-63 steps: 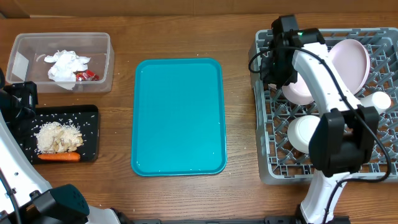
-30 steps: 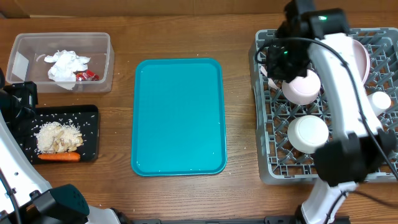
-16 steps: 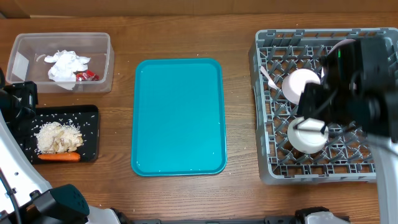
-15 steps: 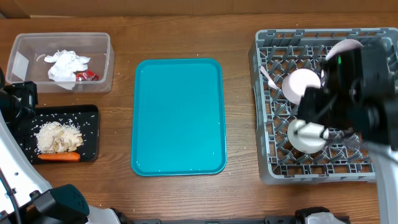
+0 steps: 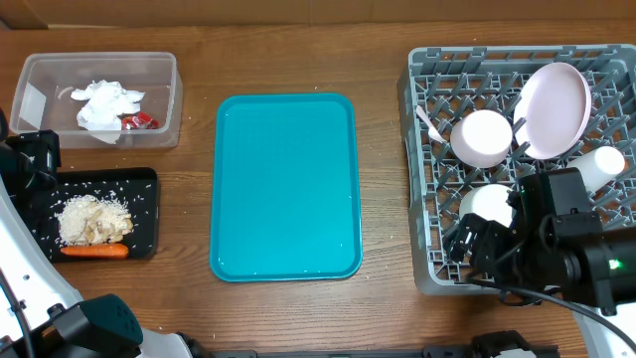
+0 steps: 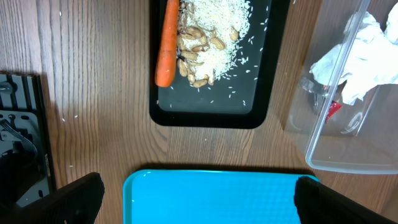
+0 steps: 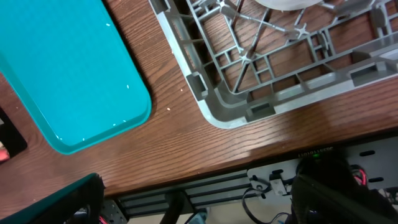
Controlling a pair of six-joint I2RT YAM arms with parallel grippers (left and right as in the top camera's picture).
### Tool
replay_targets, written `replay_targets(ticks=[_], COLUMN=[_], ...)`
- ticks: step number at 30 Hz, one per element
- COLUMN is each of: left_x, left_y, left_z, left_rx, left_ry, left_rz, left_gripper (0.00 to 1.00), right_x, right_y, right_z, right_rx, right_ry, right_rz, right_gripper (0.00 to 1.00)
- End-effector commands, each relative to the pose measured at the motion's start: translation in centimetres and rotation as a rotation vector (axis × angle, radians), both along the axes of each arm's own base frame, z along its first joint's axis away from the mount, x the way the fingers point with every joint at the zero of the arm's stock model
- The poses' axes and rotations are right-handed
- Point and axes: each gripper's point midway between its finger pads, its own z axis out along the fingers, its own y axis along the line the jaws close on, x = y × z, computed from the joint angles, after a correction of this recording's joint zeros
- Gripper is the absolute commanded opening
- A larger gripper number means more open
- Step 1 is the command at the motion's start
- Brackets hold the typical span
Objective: Sort waste into correct bins and load items into the dishwasher rack
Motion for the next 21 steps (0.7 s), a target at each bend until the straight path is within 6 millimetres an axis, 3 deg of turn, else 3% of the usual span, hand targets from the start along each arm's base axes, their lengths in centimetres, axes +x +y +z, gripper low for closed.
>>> replay_targets(ticks=[1,4,8,13,15,21], left_x=[-0.1,-0.1,-0.1,-0.1,-0.1,-0.1], left_y=[0.1,0.1,0.1,0.1,0.1,0.1], left_z=[0.1,0.1,0.1,0.1,0.1,0.1], left_rx=[0.008,0.008,0.008,0.008,0.008,0.008], left_ry=[0.005,0.005,0.005,0.005,0.005,0.005], left_rz=[-0.01,-0.01,-0.01,-0.01,-0.01,-0.01], left_gripper=[1.0,1.0,1.0,1.0,1.0,1.0], right_x=[0.0,1.3,6.6,8.0,8.4,8.3], right_y=[0.4,-0.1,1.6,2.6,2.7,2.6], right_z=[-0.1,-0.1,1.7,1.4,1.2,-0.3], right_rx=[0.02,-0.016,-0.006,0.003,-0.022,-0.035], right_ry=[0.022,-0.031,-0.385,-0.717,-0.934,-1.257], right_rz=[-0.006,-0.003,0.25,0.332,0.362,0.349], right_gripper=[1.0,1.0,1.0,1.0,1.0,1.0])
